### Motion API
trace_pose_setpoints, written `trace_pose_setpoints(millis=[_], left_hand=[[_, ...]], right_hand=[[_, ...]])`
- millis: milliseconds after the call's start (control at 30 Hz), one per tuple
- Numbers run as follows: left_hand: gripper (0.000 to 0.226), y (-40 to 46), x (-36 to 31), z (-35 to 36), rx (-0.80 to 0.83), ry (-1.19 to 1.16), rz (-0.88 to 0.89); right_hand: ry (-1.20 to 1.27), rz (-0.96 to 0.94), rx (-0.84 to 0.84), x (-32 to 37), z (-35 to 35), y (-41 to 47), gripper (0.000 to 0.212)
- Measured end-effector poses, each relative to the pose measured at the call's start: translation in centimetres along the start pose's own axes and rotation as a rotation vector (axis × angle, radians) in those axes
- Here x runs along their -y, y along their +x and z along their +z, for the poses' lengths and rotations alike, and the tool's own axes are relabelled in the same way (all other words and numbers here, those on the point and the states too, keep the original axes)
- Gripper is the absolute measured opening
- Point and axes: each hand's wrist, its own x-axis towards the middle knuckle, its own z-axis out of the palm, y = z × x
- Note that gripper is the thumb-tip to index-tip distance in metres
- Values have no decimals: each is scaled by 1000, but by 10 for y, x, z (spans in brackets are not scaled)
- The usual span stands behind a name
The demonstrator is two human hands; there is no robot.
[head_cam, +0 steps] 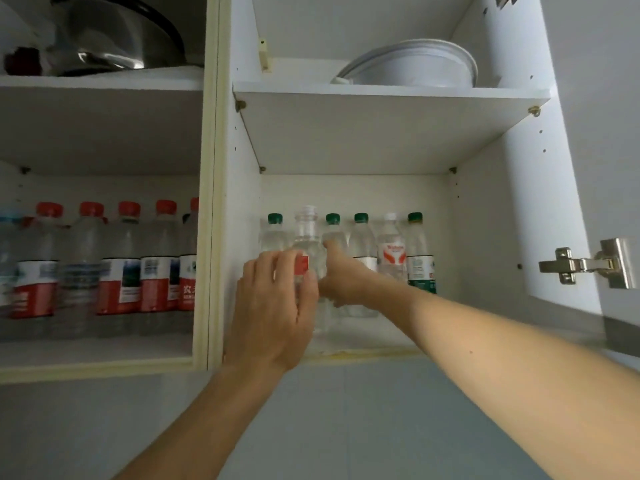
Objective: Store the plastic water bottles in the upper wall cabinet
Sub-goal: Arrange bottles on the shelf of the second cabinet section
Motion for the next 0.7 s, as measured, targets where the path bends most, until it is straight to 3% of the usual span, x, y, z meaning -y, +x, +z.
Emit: trace_pose_setpoints(millis=[100, 367, 533, 700], left_hand=[[45, 0, 3, 2, -81, -44, -67], [49, -1, 3, 2, 24, 6, -42], [58, -1, 2, 9, 168, 77, 35], [74, 3, 5, 15, 306, 175, 1]], right_hand=[[30, -68, -90, -6, 11, 3, 102], [72, 1, -119, -33, -28, -24, 99], [-33, 168, -192, -77, -76, -46, 99], [-222, 332, -344, -108, -96, -53, 98]])
